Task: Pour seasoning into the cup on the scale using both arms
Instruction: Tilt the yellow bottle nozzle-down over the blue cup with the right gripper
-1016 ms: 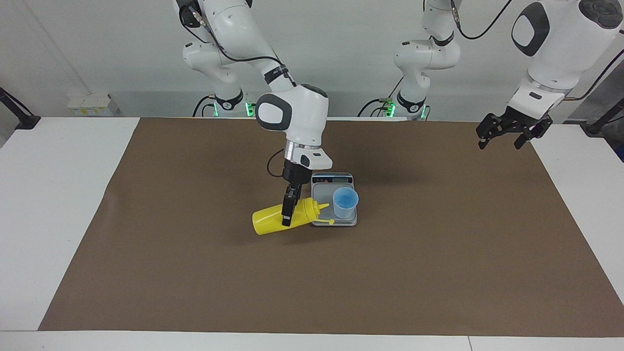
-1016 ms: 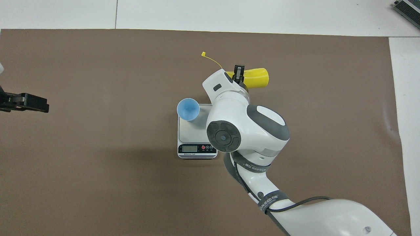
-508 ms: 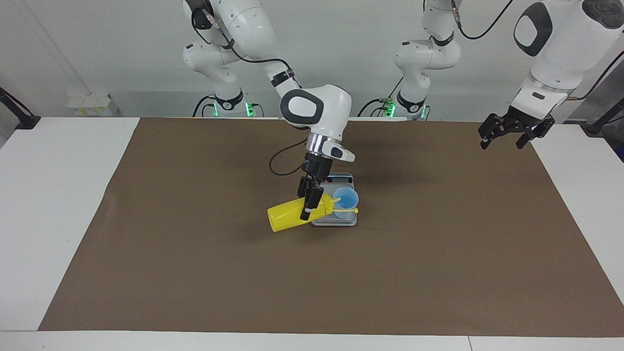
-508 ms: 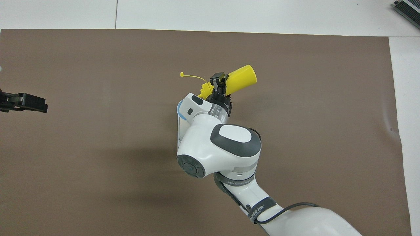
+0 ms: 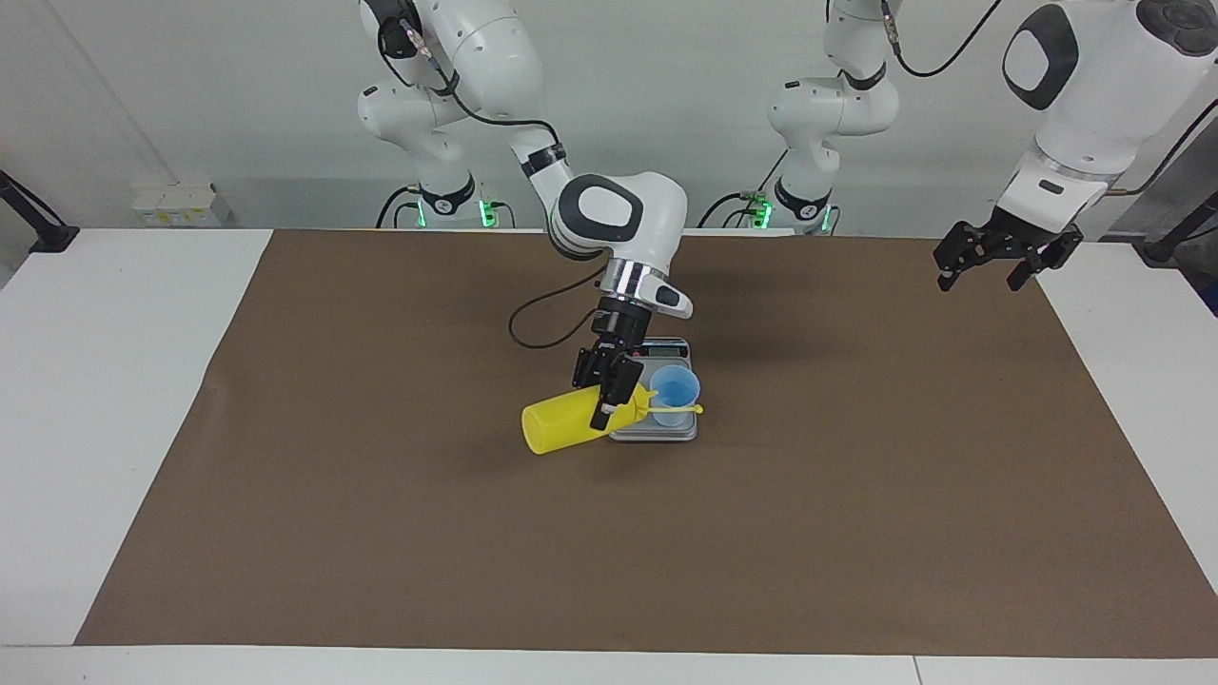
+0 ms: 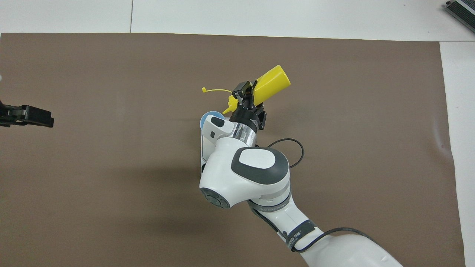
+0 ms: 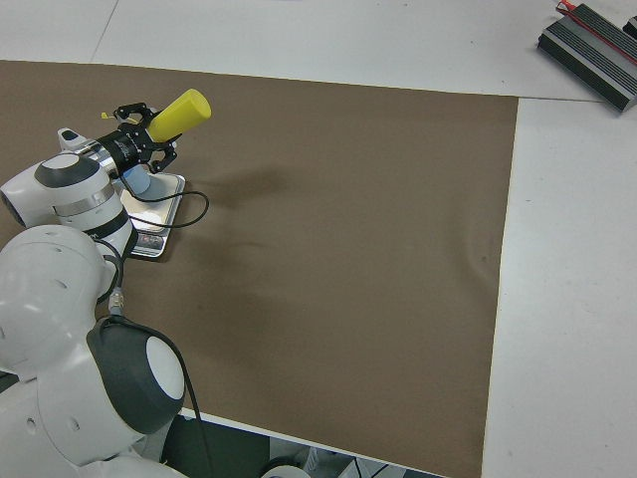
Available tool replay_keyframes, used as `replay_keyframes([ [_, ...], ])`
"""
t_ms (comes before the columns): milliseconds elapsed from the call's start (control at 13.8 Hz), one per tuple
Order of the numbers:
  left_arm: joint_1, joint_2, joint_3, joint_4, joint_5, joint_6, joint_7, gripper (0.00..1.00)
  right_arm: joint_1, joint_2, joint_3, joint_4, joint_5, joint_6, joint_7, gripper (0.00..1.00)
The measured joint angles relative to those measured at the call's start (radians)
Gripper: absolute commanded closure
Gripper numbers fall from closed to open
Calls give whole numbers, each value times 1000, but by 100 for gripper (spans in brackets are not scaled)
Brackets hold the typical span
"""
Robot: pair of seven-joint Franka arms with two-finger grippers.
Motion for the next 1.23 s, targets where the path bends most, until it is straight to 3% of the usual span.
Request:
replay_keyframes([
  [1234, 0, 0, 0, 0, 0, 0, 0, 0, 41, 0, 0, -2, -26, -49, 0, 100],
])
